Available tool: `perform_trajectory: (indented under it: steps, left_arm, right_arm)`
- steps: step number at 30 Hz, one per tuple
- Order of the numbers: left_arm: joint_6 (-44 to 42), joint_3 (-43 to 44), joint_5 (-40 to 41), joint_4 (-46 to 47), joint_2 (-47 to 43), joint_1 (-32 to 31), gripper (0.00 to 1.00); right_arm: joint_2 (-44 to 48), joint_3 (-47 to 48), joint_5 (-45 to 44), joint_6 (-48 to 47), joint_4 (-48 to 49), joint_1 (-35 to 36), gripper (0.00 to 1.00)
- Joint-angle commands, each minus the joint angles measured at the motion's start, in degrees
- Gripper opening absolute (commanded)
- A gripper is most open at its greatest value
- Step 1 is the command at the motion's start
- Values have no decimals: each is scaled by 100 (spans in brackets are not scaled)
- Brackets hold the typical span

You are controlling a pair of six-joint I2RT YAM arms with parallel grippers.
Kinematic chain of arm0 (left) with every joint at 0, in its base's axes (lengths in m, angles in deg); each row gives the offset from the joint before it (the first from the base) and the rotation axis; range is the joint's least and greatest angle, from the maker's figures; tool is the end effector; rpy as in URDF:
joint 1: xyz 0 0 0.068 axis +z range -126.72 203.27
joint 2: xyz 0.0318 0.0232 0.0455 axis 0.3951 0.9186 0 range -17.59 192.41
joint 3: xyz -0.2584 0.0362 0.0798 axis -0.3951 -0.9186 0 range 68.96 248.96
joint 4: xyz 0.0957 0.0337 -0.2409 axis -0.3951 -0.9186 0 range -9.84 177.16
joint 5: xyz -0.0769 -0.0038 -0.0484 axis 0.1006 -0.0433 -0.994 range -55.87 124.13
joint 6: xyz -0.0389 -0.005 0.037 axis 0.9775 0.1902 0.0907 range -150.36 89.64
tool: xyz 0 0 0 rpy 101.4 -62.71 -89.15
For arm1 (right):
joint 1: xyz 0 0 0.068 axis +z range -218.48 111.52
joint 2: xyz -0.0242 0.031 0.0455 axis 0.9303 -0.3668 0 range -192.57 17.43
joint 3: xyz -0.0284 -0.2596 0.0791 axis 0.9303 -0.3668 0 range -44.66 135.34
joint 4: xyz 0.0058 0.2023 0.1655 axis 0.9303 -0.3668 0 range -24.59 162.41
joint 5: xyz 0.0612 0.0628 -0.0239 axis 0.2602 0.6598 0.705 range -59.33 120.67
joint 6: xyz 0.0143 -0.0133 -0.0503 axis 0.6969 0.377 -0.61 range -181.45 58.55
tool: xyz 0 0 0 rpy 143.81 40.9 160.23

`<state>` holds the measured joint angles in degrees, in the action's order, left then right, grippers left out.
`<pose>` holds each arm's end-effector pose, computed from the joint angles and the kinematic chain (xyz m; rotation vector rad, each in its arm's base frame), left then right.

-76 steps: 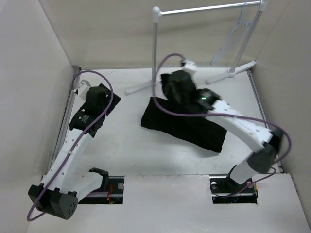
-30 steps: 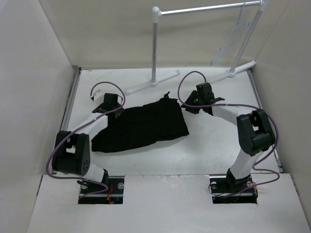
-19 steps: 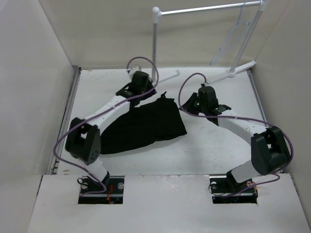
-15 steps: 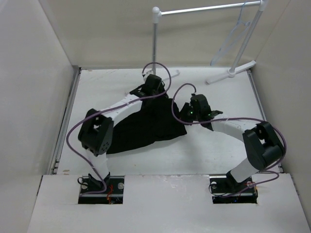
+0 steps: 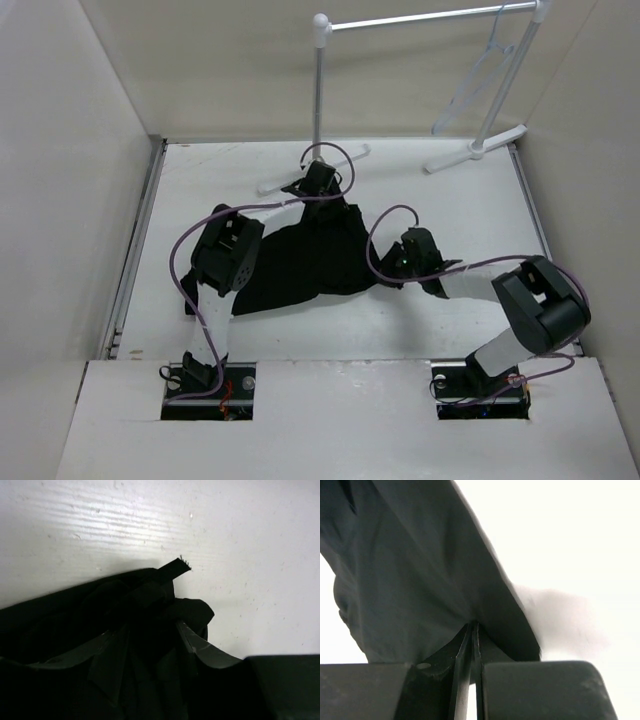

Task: Place the trousers on the hanger
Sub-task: Fold the trousers at the center of the board, then pick up the hanger from the clothesline.

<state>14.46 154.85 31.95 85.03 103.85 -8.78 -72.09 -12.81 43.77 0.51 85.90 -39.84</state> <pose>0.4050 -0.2552 0.1782 -0.2388 2.3298 -0.7498 0.2396 0.1401 0.1269 0.6153 2.4897 0.9764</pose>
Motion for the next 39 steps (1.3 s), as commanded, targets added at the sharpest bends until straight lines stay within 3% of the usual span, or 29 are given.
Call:
perform_trajectory:
  steps: [1, 7, 11, 16, 17, 18, 20, 21, 22, 23, 25, 28, 30, 35, 39]
  left_arm:
    - [-158, 331, 69, 450, 28, 125, 41]
    - [-166, 474, -309, 494, -515, 90, 57]
    - [-201, -201, -389, 503, -1507, 168, 67]
    - [-201, -1028, -135, 380, -2773, 213, 65]
    - [-210, -1195, -56, 319, -2967, 204, 62]
    - [-219, -1345, 15, 249, -3143, 204, 57]
    - [-219, -1618, 112, 82, -3372, 204, 41]
    - [-219, -1741, 138, -14, -3443, 195, 32]
    - [-219, -1838, 156, -120, -3496, 178, 26]
    - [-228, -1934, 156, -217, -3531, 152, 22]
    - [-228, -2119, 165, -358, -3575, 108, 21]
    - [-237, -2418, 156, -323, -3689, 20, 23]
    - [-237, -2541, 112, -306, -3725, 19, 26]
    - [-254, -2577, -116, -288, -3637, 125, 30]
    - [-254, -2533, -134, -305, -3576, 169, 31]
  right_arm:
    - [416, -215, -360, 36, -662, 102, 12]
    - [1251, 232, -484, -367, -1568, 146, 18]
    - [1884, 1127, -519, -833, -2288, 102, 37]
    - [2298, 2971, -528, -1667, -2800, -477, 64]
    - [2263, 3358, -519, -1791, -2791, -696, 64]
    - [2176, 3719, -511, -1870, -2730, -933, 57]
    - [1861, 4448, -310, -1985, -2589, -1460, 22]
    - [1633, 4835, -152, -2055, -2589, -1767, 10]
    - [1387, 5213, -89, -2082, -2598, -2057, 6]
    - [1123, 5556, -80, -2091, -2615, -2321, 6]
    - [578, 6242, -141, -2213, -2746, -2761, 18]
    - [-116, 7095, -291, -2398, -2923, -3114, 54]
    - [-573, 7587, -212, -2512, -3028, -3159, 65]
    - [-1577, 8538, 877, -2609, -2959, -3203, 68]
    - [-1859, 8636, 1036, -2574, -2739, -3177, 54]
